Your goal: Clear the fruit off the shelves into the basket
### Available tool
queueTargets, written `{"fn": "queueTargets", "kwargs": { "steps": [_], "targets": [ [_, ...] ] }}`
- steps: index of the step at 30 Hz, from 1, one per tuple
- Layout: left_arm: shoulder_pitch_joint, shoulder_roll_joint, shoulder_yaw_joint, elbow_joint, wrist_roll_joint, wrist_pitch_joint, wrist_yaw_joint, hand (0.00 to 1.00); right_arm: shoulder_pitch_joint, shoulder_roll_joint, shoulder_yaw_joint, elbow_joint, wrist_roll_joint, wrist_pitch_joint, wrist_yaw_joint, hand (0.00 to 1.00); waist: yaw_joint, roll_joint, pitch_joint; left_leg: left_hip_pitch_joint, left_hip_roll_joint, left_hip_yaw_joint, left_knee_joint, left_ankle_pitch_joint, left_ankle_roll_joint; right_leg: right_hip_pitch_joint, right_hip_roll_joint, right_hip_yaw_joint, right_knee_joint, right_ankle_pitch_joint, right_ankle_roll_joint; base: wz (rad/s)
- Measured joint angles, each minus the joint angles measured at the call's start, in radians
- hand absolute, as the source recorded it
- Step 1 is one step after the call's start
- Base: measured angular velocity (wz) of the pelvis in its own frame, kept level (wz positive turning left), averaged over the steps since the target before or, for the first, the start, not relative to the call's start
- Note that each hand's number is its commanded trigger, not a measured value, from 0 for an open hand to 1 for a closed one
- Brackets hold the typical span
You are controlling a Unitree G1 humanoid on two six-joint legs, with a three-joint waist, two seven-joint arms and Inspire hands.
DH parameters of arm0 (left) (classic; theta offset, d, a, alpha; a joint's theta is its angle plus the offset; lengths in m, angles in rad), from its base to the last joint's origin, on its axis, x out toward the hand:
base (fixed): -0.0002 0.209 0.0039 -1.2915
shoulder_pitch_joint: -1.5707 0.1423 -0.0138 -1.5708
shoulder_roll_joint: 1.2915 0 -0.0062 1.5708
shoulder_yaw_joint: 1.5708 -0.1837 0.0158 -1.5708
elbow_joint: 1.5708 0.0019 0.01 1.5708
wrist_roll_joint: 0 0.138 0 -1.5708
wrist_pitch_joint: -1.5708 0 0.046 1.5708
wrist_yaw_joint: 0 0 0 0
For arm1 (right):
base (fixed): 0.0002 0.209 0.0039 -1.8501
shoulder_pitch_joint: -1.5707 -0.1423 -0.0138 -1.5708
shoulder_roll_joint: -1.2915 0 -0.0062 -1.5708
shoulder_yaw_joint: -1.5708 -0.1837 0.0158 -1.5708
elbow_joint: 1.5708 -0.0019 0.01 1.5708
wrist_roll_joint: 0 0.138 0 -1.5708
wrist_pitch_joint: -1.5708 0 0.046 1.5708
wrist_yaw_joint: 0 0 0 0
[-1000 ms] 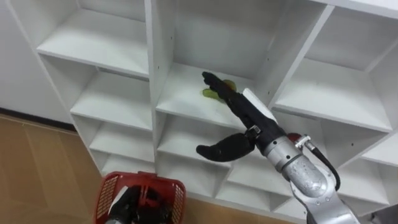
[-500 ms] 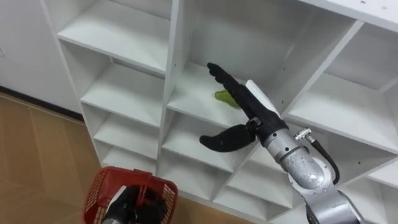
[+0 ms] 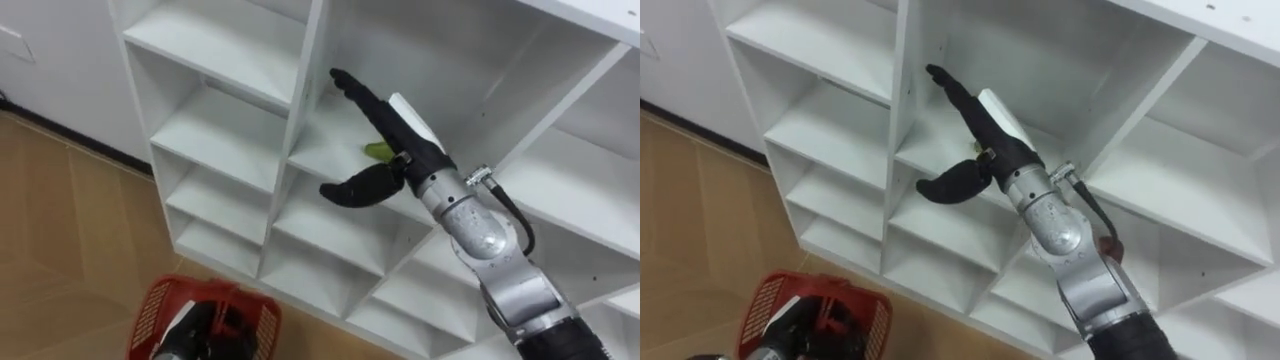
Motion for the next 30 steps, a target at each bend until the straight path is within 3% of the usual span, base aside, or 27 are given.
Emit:
{"fn": "queueTargets", "kwargs": {
  "steps": [2,4,9,13,18,20,30],
  "targets": [
    [0.0,0.01,0.0,0.001,0.0,0.009,0.0,1.0,-0.024,-0.003,-0.001,0.044,0.002,0.001,-0.036,0.0,0.0,-0.014,0.0059,-0.009,-0.002,-0.011,0.003,0.0,0.0,-0.003,0.0,-0.008,0.0,0.0,0.0,0.16],
    [-0.001,0.016,-0.001,0.001,0.0,0.02,0.002,1.0,-0.033,-0.005,-0.001,0.063,0.001,0.001,-0.056,0.0,-0.001,-0.022,0.0022,-0.024,-0.002,-0.019,0.009,0.0,0.0,-0.014,0.0,-0.016,0.001,0.0,0.0,0.13],
    [-0.004,0.011,0.0,0.002,0.009,0.038,-0.002,1.0,-0.075,-0.016,-0.003,0.146,-0.008,0.004,-0.085,0.0,0.005,-0.023,0.0047,-0.049,-0.003,-0.023,0.03,0.0,0.001,-0.031,-0.003,-0.02,0.001,0.0,0.0,0.03],
    [-0.002,0.012,0.0,0.002,0.01,0.058,-0.007,1.0,-0.105,-0.077,-0.003,0.202,-0.008,0.024,-0.112,0.0,0.005,-0.022,0.0058,-0.075,-0.004,-0.027,0.032,-0.001,0.001,-0.05,-0.003,-0.025,0.003,0.0,0.0,0.03],
    [0.0,0.025,-0.001,0.002,0.009,0.083,-0.01,1.0,-0.108,-0.105,-0.009,0.25,-0.003,0.032,-0.133,0.0,0.003,-0.023,0.0055,-0.073,-0.002,-0.027,0.029,-0.001,0.001,-0.049,-0.002,-0.026,0.003,0.0,0.0,0.0],
    [0.001,0.029,-0.004,0.002,0.009,0.088,-0.012,1.0,-0.108,-0.109,-0.009,0.282,0.001,0.047,-0.143,0.0,0.004,-0.025,0.0061,-0.072,-0.002,-0.027,0.029,-0.001,0.001,-0.05,-0.002,-0.023,0.003,0.0,0.0,0.0],
    [0.0,0.051,-0.013,0.001,0.01,0.088,-0.016,1.0,-0.109,-0.111,-0.009,0.333,0.004,0.048,-0.143,0.0,0.001,-0.033,0.0123,-0.084,-0.001,-0.021,0.029,-0.001,0.001,-0.067,-0.002,-0.003,0.003,0.0,0.0,-0.02]
  ]
}}
